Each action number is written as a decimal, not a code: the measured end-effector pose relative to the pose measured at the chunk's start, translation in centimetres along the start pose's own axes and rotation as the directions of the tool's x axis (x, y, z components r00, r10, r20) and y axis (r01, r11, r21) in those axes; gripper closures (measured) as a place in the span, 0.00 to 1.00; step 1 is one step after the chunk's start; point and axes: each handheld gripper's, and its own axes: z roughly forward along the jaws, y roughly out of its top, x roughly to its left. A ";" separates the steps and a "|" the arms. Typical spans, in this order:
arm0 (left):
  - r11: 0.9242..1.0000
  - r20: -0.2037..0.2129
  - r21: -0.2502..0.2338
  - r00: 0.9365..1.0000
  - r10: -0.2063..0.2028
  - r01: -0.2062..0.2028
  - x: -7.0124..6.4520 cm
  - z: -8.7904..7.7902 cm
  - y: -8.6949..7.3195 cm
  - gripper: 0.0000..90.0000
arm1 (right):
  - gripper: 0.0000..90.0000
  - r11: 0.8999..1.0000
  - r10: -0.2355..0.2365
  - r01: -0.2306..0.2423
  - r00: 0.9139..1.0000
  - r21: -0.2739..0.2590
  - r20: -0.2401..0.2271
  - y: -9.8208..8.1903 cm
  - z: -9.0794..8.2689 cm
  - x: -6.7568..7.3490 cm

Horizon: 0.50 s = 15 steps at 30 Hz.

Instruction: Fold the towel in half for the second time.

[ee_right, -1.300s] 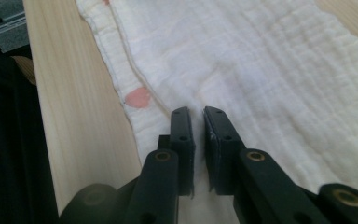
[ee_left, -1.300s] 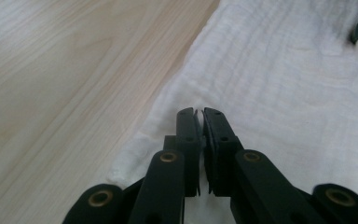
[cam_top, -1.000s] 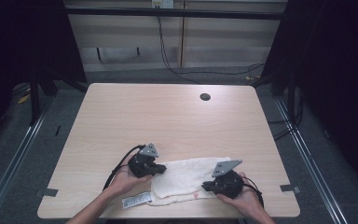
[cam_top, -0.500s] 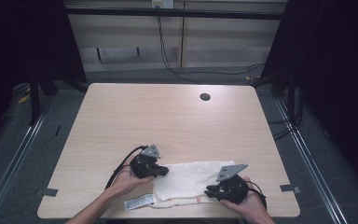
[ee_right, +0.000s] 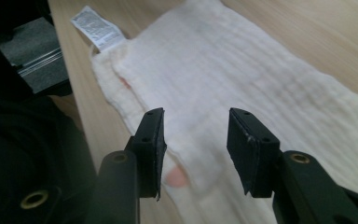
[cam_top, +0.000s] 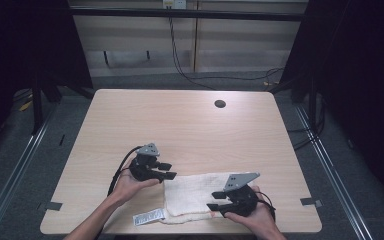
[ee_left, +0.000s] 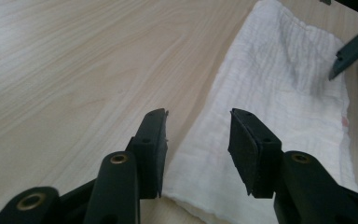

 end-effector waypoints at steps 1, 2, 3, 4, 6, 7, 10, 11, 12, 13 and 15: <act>1.000 -0.003 0.001 1.000 0.001 -0.001 0.1 0.0 0.0 0.60 | 0.61 1.000 -0.009 0.009 1.000 0.003 -0.001 0.3 0.3 0.3; 1.000 -0.006 0.008 1.000 0.003 -0.003 0.3 0.0 0.1 0.60 | 0.60 1.000 -0.014 0.015 1.000 0.005 -0.006 0.5 0.5 0.4; 1.000 -0.006 0.008 1.000 0.000 0.000 0.4 0.1 0.2 0.59 | 0.59 1.000 -0.021 0.021 1.000 0.009 -0.015 0.9 0.8 0.8; 1.000 -0.016 0.023 1.000 -0.006 0.006 0.7 0.3 0.3 0.59 | 0.59 0.999 -0.031 0.031 0.999 0.011 -0.017 1.1 1.0 0.9; 0.999 -0.038 0.051 0.999 0.003 -0.001 1.2 0.8 0.6 0.59 | 0.59 0.999 -0.050 0.051 0.998 0.015 -0.037 2.0 1.6 1.5; 0.999 -0.038 0.052 0.999 -0.008 0.010 1.5 1.0 0.7 0.59 | 0.59 0.998 -0.057 0.058 0.998 0.019 -0.041 2.3 1.9 1.8; 0.999 -0.006 0.027 1.000 -0.027 0.027 1.6 1.3 0.8 0.59 | 0.59 0.995 -0.091 0.094 0.993 0.033 -0.075 3.2 2.8 2.6; 0.999 -0.015 0.038 1.000 -0.004 0.005 1.4 1.3 0.8 0.59 | 0.59 0.994 -0.095 0.099 0.992 0.041 -0.088 3.5 3.2 2.8; 0.999 -0.019 0.049 1.000 0.013 -0.012 1.3 1.3 0.8 0.59 | 0.59 0.993 -0.105 0.110 0.990 0.050 -0.096 3.8 3.6 3.0; 0.999 -0.019 0.048 1.000 0.019 -0.018 1.0 1.2 0.8 0.59 | 0.59 0.992 -0.112 0.117 0.989 0.049 -0.099 4.0 3.9 3.2; 0.999 -0.019 0.033 1.000 0.025 -0.025 0.7 0.9 0.9 0.59 | 0.59 0.990 -0.129 0.135 0.985 0.045 -0.114 4.5 4.8 3.4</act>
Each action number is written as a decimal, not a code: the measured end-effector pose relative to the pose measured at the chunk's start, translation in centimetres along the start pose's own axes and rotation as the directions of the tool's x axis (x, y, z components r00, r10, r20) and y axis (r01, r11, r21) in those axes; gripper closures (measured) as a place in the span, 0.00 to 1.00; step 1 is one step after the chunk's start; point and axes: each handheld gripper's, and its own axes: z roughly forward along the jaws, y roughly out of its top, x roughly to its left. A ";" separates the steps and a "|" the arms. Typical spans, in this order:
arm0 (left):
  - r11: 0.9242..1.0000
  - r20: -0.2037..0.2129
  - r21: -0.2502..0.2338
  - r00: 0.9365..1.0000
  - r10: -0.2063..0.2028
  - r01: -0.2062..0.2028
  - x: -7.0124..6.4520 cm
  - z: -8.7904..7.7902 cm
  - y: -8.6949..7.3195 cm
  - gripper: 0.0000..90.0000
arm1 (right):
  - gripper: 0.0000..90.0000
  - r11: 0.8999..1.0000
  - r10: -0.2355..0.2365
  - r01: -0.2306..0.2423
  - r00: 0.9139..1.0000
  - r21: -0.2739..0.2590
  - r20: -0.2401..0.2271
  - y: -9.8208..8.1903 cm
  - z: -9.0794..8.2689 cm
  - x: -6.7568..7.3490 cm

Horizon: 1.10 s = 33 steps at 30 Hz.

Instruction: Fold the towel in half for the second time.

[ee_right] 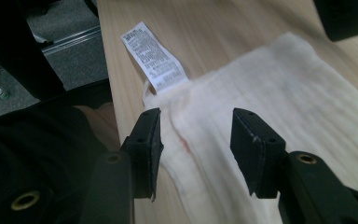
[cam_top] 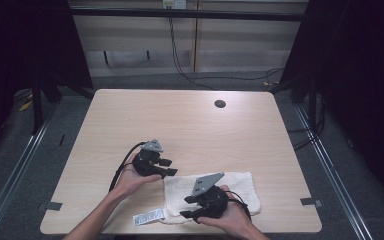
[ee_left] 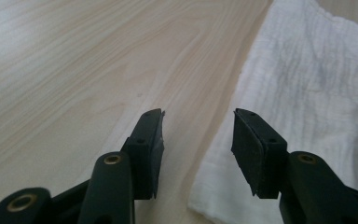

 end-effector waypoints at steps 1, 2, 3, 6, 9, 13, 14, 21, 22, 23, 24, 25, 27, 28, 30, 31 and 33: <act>1.000 -0.008 -0.001 1.000 0.009 -0.009 -0.2 -0.2 0.1 0.58 | 0.59 1.000 -0.005 0.005 1.000 -0.004 -0.013 0.3 0.4 0.1; 1.000 -0.009 -0.010 1.000 0.009 -0.009 -0.3 -0.4 0.0 0.58 | 0.59 1.000 -0.009 0.009 1.000 0.001 -0.022 0.7 0.8 0.1; 1.000 -0.002 -0.016 1.000 0.006 -0.006 -0.3 -0.6 -0.1 0.57 | 0.59 1.000 -0.014 0.014 0.999 0.009 -0.029 1.1 1.1 0.2; 1.000 -0.020 0.000 1.000 0.007 -0.007 -0.1 -0.9 -0.7 0.56 | 0.59 1.000 -0.024 0.024 0.999 -0.001 -0.048 1.9 2.1 0.3; 1.000 -0.076 -0.012 0.997 -0.012 0.011 0.2 -1.2 -1.2 0.51 | 0.60 1.000 -0.026 0.027 0.997 0.011 -0.070 1.8 3.1 0.5; 1.000 -0.081 -0.021 0.996 -0.024 0.022 0.4 -1.4 -1.2 0.49 | 0.59 0.998 -0.059 0.060 0.996 0.019 -0.071 1.5 3.8 0.7; 1.000 -0.084 -0.018 0.996 -0.026 0.025 0.3 -1.3 -1.2 0.48 | 0.58 0.998 -0.057 0.058 0.996 0.013 -0.068 1.4 3.8 0.7; 1.000 -0.084 -0.003 0.996 -0.025 0.025 0.5 -1.1 -1.4 0.46 | 0.57 0.998 -0.058 0.058 0.997 0.009 -0.051 1.1 4.6 0.6; 0.999 -0.079 -0.011 0.996 -0.035 0.035 0.6 -1.1 -1.5 0.46 | 0.57 0.998 -0.066 0.066 0.997 0.013 -0.048 1.1 4.8 0.6; 0.999 -0.081 0.001 0.996 -0.035 0.035 0.7 -1.1 -1.5 0.46 | 0.57 0.998 -0.064 0.065 0.997 0.021 -0.048 1.1 4.9 0.7; 0.999 -0.083 -0.006 0.996 -0.040 0.040 0.8 -1.1 -1.6 0.46 | 0.57 0.997 -0.074 0.075 0.996 0.018 -0.053 1.1 5.1 0.6; 0.999 -0.084 -0.002 0.996 -0.039 0.039 0.8 -1.1 -1.6 0.46 | 0.57 0.997 -0.073 0.074 0.996 0.025 -0.049 1.1 5.2 0.7; 0.999 -0.083 -0.001 0.996 -0.038 0.038 0.8 -1.1 -1.6 0.45 | 0.57 0.997 -0.074 0.075 0.996 0.028 -0.049 1.0 5.4 0.7; 0.999 -0.085 -0.006 0.996 -0.041 0.041 0.8 -1.1 -1.6 0.45 | 0.57 0.996 -0.079 0.080 0.996 0.033 -0.050 1.0 5.4 0.8; 0.999 -0.090 0.001 0.995 -0.038 0.038 0.8 -1.2 -1.6 0.45 | 0.56 0.995 -0.089 0.090 0.995 0.032 -0.050 1.0 5.1 1.1; 0.999 -0.091 0.002 0.995 -0.038 0.038 0.8 -1.2 -1.7 0.45 | 0.55 0.995 -0.088 0.090 0.995 0.031 -0.049 0.9 4.8 1.2; 0.999 -0.089 0.011 0.995 -0.035 0.036 0.9 -1.2 -1.7 0.45 | 0.54 0.995 -0.090 0.093 0.993 0.033 -0.070 0.7 4.8 1.3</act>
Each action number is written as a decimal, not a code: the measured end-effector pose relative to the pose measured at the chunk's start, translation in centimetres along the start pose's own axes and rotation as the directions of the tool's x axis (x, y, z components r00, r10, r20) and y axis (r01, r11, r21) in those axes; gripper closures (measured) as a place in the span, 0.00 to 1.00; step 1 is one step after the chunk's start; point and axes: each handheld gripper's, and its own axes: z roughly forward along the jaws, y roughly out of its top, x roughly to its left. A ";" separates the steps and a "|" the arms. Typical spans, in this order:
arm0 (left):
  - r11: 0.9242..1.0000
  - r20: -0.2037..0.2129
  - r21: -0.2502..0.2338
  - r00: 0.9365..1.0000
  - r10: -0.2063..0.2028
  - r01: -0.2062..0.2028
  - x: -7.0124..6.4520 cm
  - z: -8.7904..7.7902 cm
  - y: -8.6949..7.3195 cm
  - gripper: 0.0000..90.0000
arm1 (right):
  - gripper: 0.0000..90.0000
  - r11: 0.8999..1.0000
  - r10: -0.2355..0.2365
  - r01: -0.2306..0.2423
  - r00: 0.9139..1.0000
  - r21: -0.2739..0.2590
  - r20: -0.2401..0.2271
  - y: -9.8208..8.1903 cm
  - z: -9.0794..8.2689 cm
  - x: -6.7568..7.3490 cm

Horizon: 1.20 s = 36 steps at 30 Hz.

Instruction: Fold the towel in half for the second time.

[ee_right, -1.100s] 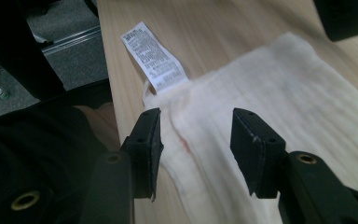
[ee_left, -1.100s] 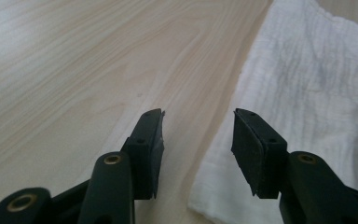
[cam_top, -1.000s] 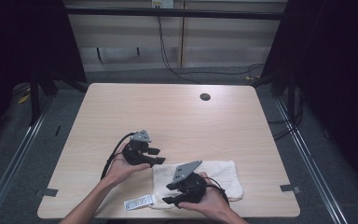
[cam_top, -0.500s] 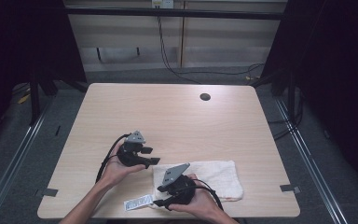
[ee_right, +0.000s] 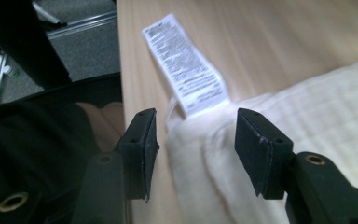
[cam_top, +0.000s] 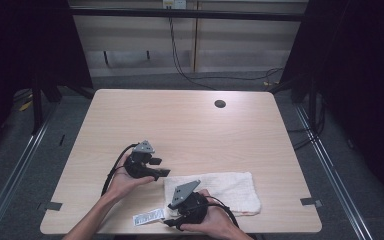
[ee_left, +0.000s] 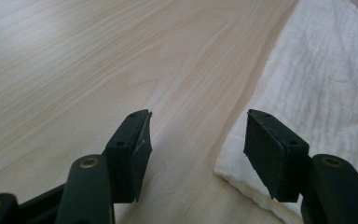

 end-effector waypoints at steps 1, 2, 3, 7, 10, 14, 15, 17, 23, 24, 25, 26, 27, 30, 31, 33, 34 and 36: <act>1.000 -0.003 -0.002 1.000 -0.004 0.004 0.0 0.1 0.0 0.45 | 0.52 1.000 -0.001 0.000 1.000 0.012 0.011 -0.3 0.2 0.3; 1.000 0.001 -0.001 1.000 -0.005 0.005 0.0 0.2 -0.1 0.45 | 0.51 1.000 -0.018 0.018 1.000 0.001 0.021 -0.5 0.4 0.5; 1.000 0.001 0.008 1.000 -0.001 0.001 0.0 0.1 0.0 0.45 | 0.51 1.000 -0.030 0.030 0.999 0.002 0.036 -0.5 0.4 0.8; 1.000 0.003 0.008 1.000 -0.003 0.003 -0.1 0.2 -0.2 0.45 | 0.60 0.999 -0.054 0.053 0.994 0.009 0.094 -0.4 0.5 1.3; 1.000 0.002 0.015 1.000 -0.008 0.008 0.0 0.2 -0.3 0.45 | 0.63 0.999 -0.048 0.048 0.994 0.002 0.099 -0.6 0.5 1.2; 1.000 -0.010 0.020 1.000 -0.015 0.015 -0.2 0.0 -0.4 0.40 | 0.64 0.998 -0.055 0.055 0.993 0.009 0.103 -0.4 0.5 1.2; 1.000 -0.004 0.021 1.000 -0.018 0.018 -0.2 0.0 -0.5 0.40 | 0.68 0.999 -0.053 0.052 0.993 0.014 0.104 -0.3 0.5 1.1; 1.000 0.003 0.026 1.000 -0.013 0.013 -0.4 0.0 -0.6 0.40 | 0.75 0.999 -0.043 0.041 0.993 0.016 0.112 -0.3 0.4 0.9; 0.999 0.052 0.036 0.999 -0.008 0.006 -0.9 0.2 -0.6 0.47 | 0.90 1.000 0.007 -0.007 0.992 0.007 0.123 -0.3 0.4 0.3; 0.999 0.055 0.042 0.998 -0.002 -0.001 -1.0 0.2 -0.6 0.47 | 0.90 1.000 0.007 -0.007 0.992 0.007 0.123 -0.3 0.4 0.3; 0.999 0.061 0.040 0.998 0.009 -0.012 -1.0 0.2 -0.6 0.50 | 0.90 1.000 0.011 -0.011 0.993 0.006 0.116 -0.3 0.3 0.1; 0.999 0.061 0.038 0.998 0.019 -0.021 -1.1 0.2 -0.6 0.55 | 0.91 1.000 0.021 -0.022 0.994 0.005 0.110 -0.3 0.3 0.0; 0.999 0.078 0.039 0.997 0.012 -0.015 -1.0 0.5 -0.7 0.55 | 0.91 1.000 0.021 -0.022 0.994 0.002 0.107 -0.3 0.3 -0.1; 0.996 0.111 0.079 0.994 0.019 -0.028 -0.9 0.9 -0.9 0.57 | 0.91 1.000 0.028 -0.029 0.994 0.005 0.109 -0.3 0.3 0.0; 0.996 0.106 0.082 0.994 0.027 -0.036 -1.0 1.0 -1.0 0.58 | 0.92 0.999 0.039 -0.040 0.993 0.014 0.109 -0.2 0.3 0.0; 0.995 0.123 0.090 0.992 0.031 -0.042 -1.0 1.2 -1.2 0.60 | 0.92 0.999 0.033 -0.035 0.994 0.009 0.107 -0.2 0.3 -0.1; 0.994 0.121 0.095 0.992 0.040 -0.052 -1.0 1.2 -1.2 0.61 | 0.92 0.999 0.037 -0.037 0.994 0.004 0.105 -0.3 0.3 -0.1; 0.994 0.117 0.097 0.992 0.043 -0.054 -1.2 1.2 -1.1 0.65 | 0.92 0.999 0.040 -0.040 0.995 -0.002 0.095 -0.2 0.3 -0.3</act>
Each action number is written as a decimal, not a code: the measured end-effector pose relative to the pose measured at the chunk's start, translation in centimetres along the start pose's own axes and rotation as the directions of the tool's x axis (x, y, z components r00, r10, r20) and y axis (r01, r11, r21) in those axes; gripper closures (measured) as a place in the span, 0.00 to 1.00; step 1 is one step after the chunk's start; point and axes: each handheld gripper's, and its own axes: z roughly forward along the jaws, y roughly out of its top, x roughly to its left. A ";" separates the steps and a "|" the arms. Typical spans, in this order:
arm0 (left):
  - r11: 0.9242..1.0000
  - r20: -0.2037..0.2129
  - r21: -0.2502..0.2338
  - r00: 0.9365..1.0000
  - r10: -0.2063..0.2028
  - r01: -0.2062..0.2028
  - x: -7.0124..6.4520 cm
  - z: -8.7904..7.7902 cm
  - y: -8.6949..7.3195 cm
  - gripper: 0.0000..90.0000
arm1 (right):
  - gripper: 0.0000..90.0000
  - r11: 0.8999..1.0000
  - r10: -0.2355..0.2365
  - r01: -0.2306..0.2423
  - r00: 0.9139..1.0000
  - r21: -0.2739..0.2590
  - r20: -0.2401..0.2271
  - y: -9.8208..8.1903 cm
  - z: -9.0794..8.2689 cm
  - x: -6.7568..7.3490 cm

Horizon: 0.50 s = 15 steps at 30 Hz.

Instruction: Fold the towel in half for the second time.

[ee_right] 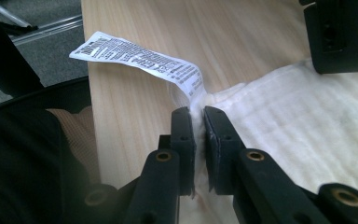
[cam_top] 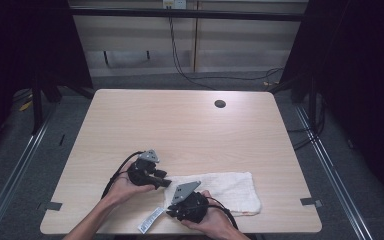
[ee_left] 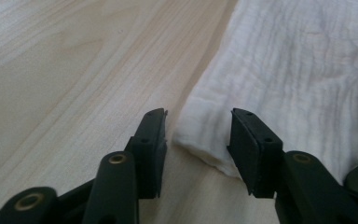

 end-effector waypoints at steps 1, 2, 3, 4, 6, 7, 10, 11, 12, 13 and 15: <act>1.000 0.000 -0.004 1.000 0.005 -0.005 0.0 0.1 0.0 0.66 | 0.92 1.000 0.001 -0.001 1.000 -0.004 -0.003 0.0 0.0 -0.1; 1.000 0.007 0.004 1.000 0.008 -0.008 -0.1 0.1 0.0 0.70 | 0.92 1.000 0.002 -0.002 1.000 -0.004 -0.003 0.0 0.0 -0.1; 1.000 0.019 0.004 1.000 0.014 -0.014 -0.1 0.2 0.0 0.77 | 0.92 1.000 0.007 -0.007 1.000 -0.001 -0.005 0.0 0.0 0.0; 1.000 0.015 0.006 1.000 0.010 -0.010 -0.1 0.2 0.0 0.79 | 0.92 1.000 0.005 -0.005 1.000 -0.003 -0.003 0.0 0.0 0.0; 1.000 0.024 0.011 1.000 0.011 -0.011 -0.1 0.2 0.1 0.86 | 0.92 1.000 0.007 -0.007 1.000 0.000 -0.002 0.0 0.0 0.0; 1.000 0.012 0.009 1.000 0.017 -0.017 -0.2 0.3 0.1 0.90 | 0.92 1.000 0.005 -0.005 1.000 0.004 0.000 0.1 0.0 0.0; 1.000 0.016 0.005 1.000 0.021 -0.022 -0.4 0.4 0.2 0.94 | 0.93 1.000 -0.003 0.003 1.000 -0.009 -0.001 0.2 0.2 -0.1; 1.000 0.024 0.003 0.999 0.021 -0.021 -0.4 0.4 0.3 0.95 | 0.93 1.000 0.001 -0.001 1.000 -0.008 -0.008 0.2 0.3 -0.1; 1.000 0.024 0.005 1.000 0.017 -0.017 -0.3 0.3 0.3 0.95 | 0.93 1.000 0.006 -0.006 1.000 -0.011 -0.017 0.3 0.3 0.0; 1.000 0.021 -0.005 1.000 0.007 -0.007 -0.3 0.3 0.4 0.95 | 0.93 1.000 0.002 -0.002 1.000 -0.019 -0.015 0.4 0.3 0.1; 0.999 0.033 -0.030 0.999 -0.009 0.010 -0.2 0.0 0.5 0.95 | 0.93 0.999 -0.003 0.003 1.000 -0.051 -0.008 0.7 -0.2 0.3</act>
